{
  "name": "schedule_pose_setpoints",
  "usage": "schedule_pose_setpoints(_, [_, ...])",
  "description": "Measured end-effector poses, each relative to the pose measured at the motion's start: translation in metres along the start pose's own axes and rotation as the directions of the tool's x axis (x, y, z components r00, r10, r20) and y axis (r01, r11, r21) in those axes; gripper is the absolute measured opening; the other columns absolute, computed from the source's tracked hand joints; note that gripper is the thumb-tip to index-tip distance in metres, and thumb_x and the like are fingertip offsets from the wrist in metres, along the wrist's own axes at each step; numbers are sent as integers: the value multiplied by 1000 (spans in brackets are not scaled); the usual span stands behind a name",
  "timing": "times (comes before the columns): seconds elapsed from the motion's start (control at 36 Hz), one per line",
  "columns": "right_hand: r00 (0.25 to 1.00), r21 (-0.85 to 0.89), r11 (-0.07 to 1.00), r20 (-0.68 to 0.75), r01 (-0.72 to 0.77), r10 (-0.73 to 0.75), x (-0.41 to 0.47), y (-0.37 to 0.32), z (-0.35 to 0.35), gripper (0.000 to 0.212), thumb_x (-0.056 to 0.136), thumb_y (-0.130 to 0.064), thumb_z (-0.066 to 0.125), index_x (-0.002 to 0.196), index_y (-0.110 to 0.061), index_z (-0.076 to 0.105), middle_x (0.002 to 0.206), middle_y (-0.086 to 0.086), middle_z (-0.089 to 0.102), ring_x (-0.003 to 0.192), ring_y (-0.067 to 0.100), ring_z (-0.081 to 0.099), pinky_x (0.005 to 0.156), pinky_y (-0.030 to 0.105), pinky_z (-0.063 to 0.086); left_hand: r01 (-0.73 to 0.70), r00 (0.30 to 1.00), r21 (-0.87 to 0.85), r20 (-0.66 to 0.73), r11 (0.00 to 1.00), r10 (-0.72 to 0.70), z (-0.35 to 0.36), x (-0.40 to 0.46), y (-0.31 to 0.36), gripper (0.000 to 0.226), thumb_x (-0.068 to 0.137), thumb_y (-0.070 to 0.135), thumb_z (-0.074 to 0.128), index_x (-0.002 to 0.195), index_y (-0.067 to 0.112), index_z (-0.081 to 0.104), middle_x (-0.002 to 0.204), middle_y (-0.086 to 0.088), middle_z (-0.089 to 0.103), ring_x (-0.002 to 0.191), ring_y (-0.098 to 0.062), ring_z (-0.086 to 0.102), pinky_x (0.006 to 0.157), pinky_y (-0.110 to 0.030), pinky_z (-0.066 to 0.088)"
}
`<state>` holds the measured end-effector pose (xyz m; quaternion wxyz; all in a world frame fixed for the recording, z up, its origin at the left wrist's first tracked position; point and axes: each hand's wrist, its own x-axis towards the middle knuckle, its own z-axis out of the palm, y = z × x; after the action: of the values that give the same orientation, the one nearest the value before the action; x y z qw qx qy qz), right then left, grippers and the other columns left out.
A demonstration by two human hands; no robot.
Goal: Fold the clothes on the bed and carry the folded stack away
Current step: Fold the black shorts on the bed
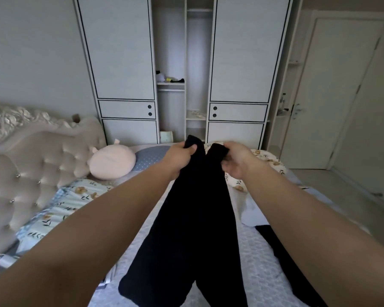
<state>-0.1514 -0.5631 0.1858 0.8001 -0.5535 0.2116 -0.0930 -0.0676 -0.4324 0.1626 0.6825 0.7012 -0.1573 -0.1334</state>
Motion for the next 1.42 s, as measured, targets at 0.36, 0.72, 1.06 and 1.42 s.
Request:
schedule_pose_setpoints(0.36, [931,31,999,364,-13,1,-6,-2,-6,67,102,-47,19,131,5,48,144,17,42,136,26,36,94,37,46,-40,997,-84,-75,996,34,10,-1,1,20,90,7,61,110,6,64,111,-15,67,101,-29,64,93,-42,51])
schedule_pose_setpoints(0.72, [926,-735,612,56,291,-373,18,20,-83,38,88,0,60,120,-20,60,121,9,47,110,20,50,76,24,39,-31,991,-148,123,989,50,-16,11,-2,23,94,4,51,107,20,62,94,0,72,81,-15,70,63,-25,53])
schedule_pose_setpoints(1.06, [940,-862,382,270,333,-209,12,18,-92,21,76,-22,79,88,-27,62,123,-4,39,120,16,38,103,29,30,12,945,-239,321,971,67,-26,14,-6,29,94,1,48,109,20,63,98,-1,73,87,-16,71,65,-25,55])
schedule_pose_setpoints(1.42, [881,-800,386,357,461,-312,-10,10,-67,14,83,-19,71,79,-9,62,83,6,62,82,20,60,72,29,42,-98,990,-20,98,995,100,-40,22,-9,19,99,15,47,113,24,55,110,-3,65,96,-17,64,73,-26,50])
